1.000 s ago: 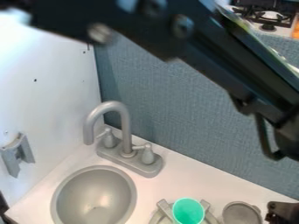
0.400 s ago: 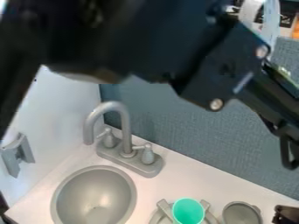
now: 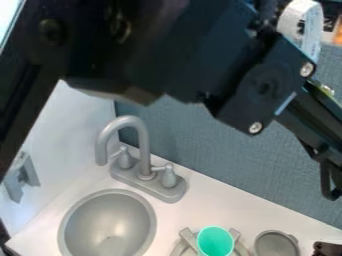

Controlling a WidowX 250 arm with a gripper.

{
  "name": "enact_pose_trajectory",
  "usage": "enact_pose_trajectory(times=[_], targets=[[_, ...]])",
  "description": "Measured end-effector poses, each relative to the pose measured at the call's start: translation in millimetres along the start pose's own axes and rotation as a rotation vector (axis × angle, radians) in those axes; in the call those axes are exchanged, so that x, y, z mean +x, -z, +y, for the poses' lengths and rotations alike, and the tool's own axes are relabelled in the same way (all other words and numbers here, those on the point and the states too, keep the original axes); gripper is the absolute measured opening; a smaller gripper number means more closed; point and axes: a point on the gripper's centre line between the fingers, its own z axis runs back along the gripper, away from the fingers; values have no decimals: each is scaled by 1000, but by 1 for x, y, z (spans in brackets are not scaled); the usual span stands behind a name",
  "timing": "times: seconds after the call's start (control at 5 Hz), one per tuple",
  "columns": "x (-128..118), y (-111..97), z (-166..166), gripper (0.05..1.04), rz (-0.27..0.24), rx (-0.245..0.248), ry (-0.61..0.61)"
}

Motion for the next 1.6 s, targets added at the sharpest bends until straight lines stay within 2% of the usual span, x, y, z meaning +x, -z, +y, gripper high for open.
enact_pose_trajectory(times=[0.2,0.4,0.6,0.8,1.2,1.4,1.6], targets=[[-4,8,0,933,30,16,3],[-10,9,-6,660,34,16,41],[-10,9,-6,513,21,16,40],[-17,-1,-2,511,1,33,38],[-30,-40,3,511,-76,-6,7],[-45,-61,-2,511,-68,-55,-3],[-64,-58,-9,511,12,-110,-29]])
